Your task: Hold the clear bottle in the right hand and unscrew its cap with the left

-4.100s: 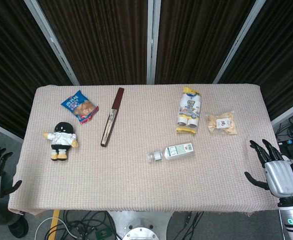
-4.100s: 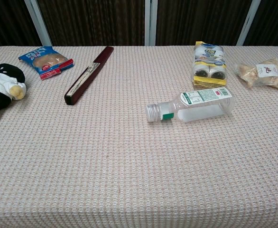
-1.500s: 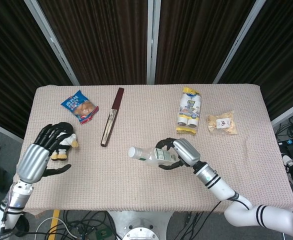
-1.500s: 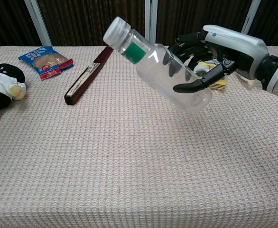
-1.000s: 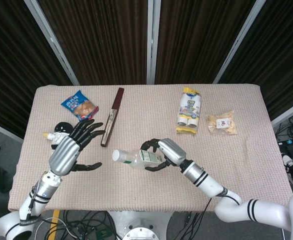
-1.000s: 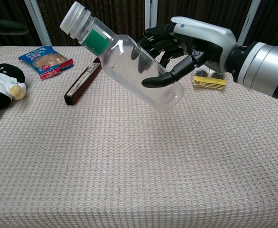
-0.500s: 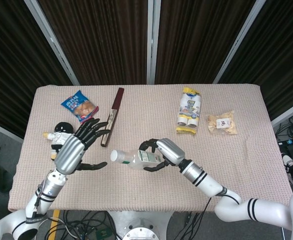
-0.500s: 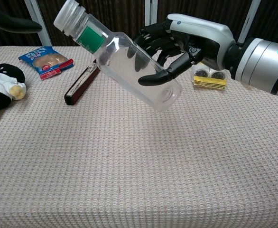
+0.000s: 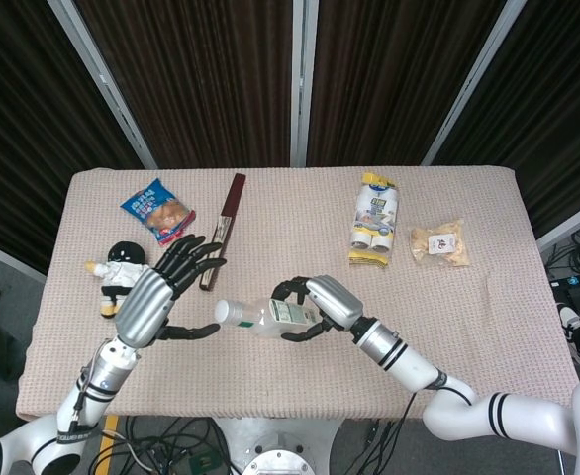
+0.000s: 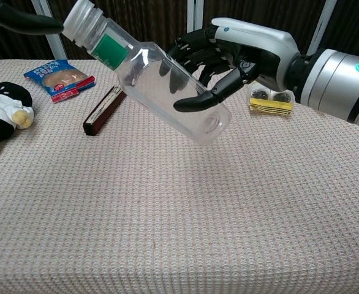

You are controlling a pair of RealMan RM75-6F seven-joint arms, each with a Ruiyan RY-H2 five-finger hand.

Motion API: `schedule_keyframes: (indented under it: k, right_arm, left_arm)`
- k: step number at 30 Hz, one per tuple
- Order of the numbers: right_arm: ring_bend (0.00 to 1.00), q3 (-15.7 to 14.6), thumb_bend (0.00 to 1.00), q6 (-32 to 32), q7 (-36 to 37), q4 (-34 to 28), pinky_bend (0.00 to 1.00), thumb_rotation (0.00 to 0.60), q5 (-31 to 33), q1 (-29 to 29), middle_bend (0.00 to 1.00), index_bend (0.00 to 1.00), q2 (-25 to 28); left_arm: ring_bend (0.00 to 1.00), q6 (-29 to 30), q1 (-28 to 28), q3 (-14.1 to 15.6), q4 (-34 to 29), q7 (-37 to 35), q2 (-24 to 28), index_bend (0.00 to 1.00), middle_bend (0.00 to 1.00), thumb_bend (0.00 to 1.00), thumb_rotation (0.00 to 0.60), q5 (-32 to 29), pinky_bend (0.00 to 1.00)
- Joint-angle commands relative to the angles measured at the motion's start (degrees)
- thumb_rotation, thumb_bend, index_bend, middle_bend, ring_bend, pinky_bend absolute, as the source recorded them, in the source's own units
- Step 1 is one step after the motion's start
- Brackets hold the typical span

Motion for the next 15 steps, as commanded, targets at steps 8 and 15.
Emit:
schedule_keyframes:
  k: [8,15]
  right_arm:
    - [0.36,0.0,0.39,-0.3,0.6,0.1,0.51,0.6,0.3,0.2,0.57,0.58,0.0]
    - [0.36,-0.2,0.39,0.3,1.1,-0.2,0.51,0.6,-0.4,0.1,0.57,0.58,0.4]
  left_arm:
    - [0.04,0.3,-0.3,0.4,-0.3,0.3,0.1,0.17,0.09,0.09,0.6,-0.3,0.01]
    - [0.04,0.6,-0.2,0.7,0.3,0.2,-0.3,0.17,0.09,0.09,0.6,-0.9,0.01]
